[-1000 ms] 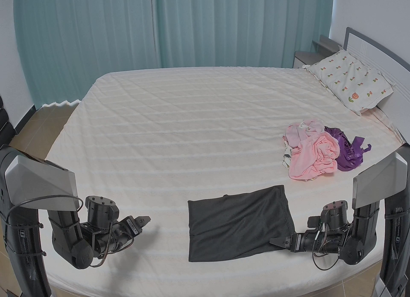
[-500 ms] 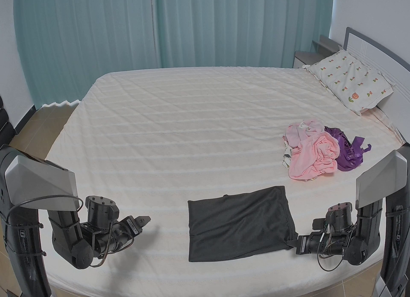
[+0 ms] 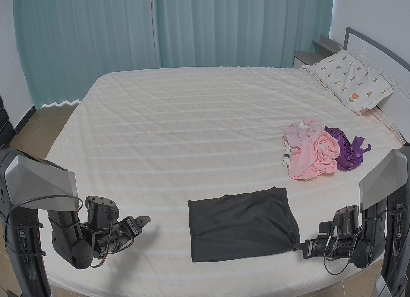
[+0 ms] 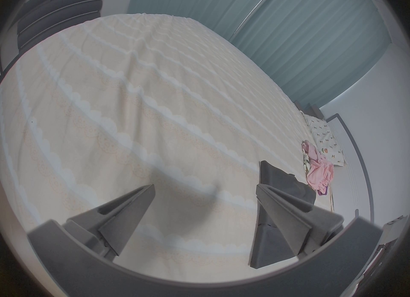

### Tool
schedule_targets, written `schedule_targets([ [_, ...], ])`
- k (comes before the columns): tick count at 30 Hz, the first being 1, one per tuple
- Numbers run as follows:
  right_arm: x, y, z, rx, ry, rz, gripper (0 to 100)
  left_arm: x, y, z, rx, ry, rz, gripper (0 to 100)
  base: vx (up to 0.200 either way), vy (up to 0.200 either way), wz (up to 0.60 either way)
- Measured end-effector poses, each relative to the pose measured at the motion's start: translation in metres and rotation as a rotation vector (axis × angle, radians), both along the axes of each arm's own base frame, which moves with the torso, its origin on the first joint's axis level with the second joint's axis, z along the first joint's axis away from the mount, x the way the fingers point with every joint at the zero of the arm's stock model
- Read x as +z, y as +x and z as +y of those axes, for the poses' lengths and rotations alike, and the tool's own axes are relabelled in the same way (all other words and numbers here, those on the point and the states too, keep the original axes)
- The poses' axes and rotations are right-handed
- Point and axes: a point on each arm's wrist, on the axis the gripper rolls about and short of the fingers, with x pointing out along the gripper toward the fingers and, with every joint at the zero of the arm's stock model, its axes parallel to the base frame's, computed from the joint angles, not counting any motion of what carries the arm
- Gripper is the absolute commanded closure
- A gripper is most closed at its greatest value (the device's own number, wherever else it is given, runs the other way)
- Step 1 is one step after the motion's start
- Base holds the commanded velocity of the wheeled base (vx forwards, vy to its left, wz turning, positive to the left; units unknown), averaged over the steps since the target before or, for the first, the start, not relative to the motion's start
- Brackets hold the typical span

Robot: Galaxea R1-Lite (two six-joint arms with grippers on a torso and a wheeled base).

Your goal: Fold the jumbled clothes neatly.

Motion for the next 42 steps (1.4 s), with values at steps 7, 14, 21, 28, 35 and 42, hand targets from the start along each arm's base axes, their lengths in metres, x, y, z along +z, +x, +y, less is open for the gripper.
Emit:
schedule_targets([
  [7, -0.003, -0.002, -0.009, -0.021, -0.019, 0.011, 100, 0.000, 0.000, 0.000, 0.000, 0.000, 0.000, 0, 0.000, 0.000, 0.00],
  [14, -0.007, -0.002, -0.011, -0.015, -0.031, 0.013, 100, 0.000, 0.000, 0.000, 0.000, 0.000, 0.000, 0, 0.000, 0.000, 0.00],
  [21, -0.008, 0.000, -0.015, -0.020, -0.044, 0.003, 0, 0.000, 0.000, 0.000, 0.000, 0.000, 0.000, 0, 0.000, 0.000, 0.00],
  [28, 0.000, 0.011, -0.019, -0.048, -0.022, -0.068, 0, 0.000, 0.000, 0.000, 0.000, 0.000, 0.000, 0, 0.000, 0.000, 0.00],
  [35, 0.006, 0.045, -0.018, -0.115, 0.037, -0.157, 0, 0.000, 0.000, 0.000, 0.000, 0.000, 0.000, 0, 0.000, 0.000, 0.00],
  [42, 0.007, 0.102, -0.007, -0.238, 0.097, -0.154, 0, 0.000, 0.000, 0.000, 0.001, 0.000, 0.001, 0, 0.000, 0.000, 0.00],
])
